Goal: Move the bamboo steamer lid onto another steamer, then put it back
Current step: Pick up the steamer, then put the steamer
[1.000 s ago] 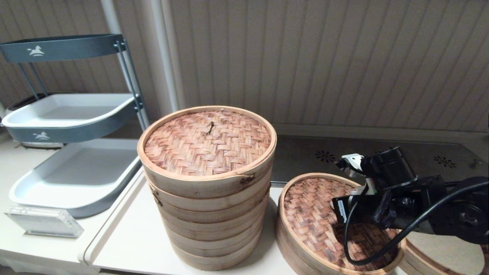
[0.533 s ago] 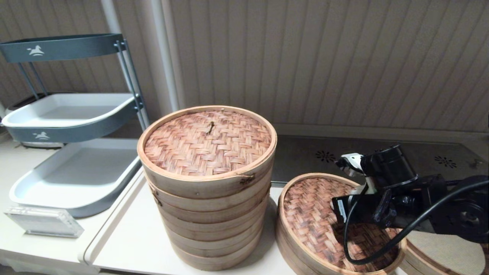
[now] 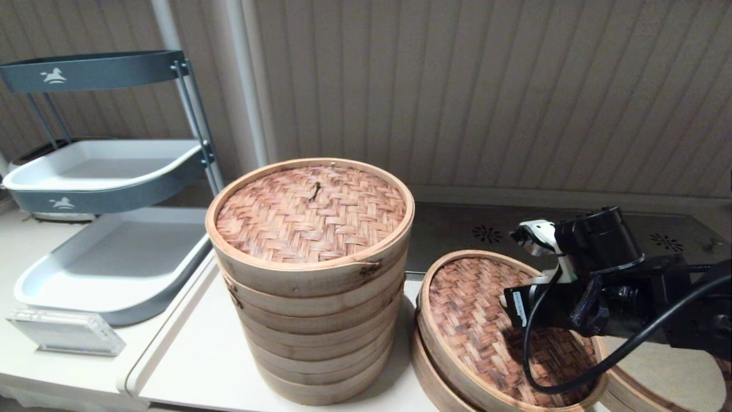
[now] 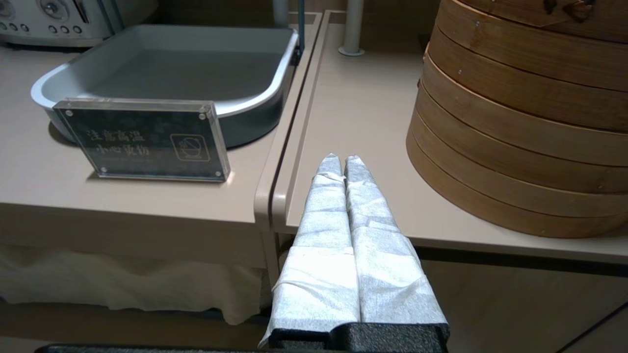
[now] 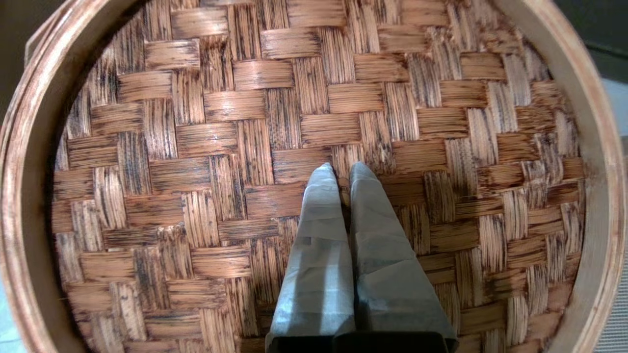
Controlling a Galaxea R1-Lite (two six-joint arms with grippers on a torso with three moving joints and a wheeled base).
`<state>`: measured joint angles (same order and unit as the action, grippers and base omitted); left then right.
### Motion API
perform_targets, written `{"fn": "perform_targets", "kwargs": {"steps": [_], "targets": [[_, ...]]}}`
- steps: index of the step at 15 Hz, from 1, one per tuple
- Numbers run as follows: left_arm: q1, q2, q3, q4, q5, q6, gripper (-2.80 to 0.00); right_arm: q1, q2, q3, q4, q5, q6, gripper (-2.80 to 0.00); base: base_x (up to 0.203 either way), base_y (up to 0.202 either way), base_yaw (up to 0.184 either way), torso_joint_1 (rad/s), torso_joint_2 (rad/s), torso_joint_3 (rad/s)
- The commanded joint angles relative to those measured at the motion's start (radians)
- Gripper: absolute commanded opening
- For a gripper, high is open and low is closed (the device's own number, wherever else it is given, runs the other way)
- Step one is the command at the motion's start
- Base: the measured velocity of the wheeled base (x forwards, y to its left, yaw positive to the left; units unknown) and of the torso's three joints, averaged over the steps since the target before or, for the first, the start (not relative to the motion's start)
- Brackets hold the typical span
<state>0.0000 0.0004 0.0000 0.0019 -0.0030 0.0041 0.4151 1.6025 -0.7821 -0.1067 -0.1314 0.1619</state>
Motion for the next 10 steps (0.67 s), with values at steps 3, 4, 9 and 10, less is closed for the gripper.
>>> {"fn": "perform_targets", "kwargs": {"steps": [3, 4, 9, 10], "targets": [[0.0, 0.001, 0.003, 0.001, 0.0, -0.001, -2.8, -0.013, -0.022, -0.023, 0.008, -0.002, -0.014, -2.8, 0.0, 0.0, 0.0, 0.0, 0.0, 0.0], [0.0, 0.001, 0.003, 0.0, 0.0, 0.0, -2.8, -0.021, -0.022, -0.027, 0.009, -0.002, -0.027, -2.8, 0.0, 0.0, 0.0, 0.0, 0.0, 0.0], [0.0, 0.001, 0.003, 0.0, 0.0, -0.001, -2.8, -0.024, -0.04, -0.063, 0.087, -0.002, -0.044, -2.8, 0.0, 0.0, 0.0, 0.0, 0.0, 0.0], [0.0, 0.001, 0.003, 0.0, 0.0, -0.001, -2.8, -0.032, -0.049, -0.066, 0.096, -0.002, -0.053, -2.8, 0.0, 0.0, 0.0, 0.0, 0.0, 0.0]]}}
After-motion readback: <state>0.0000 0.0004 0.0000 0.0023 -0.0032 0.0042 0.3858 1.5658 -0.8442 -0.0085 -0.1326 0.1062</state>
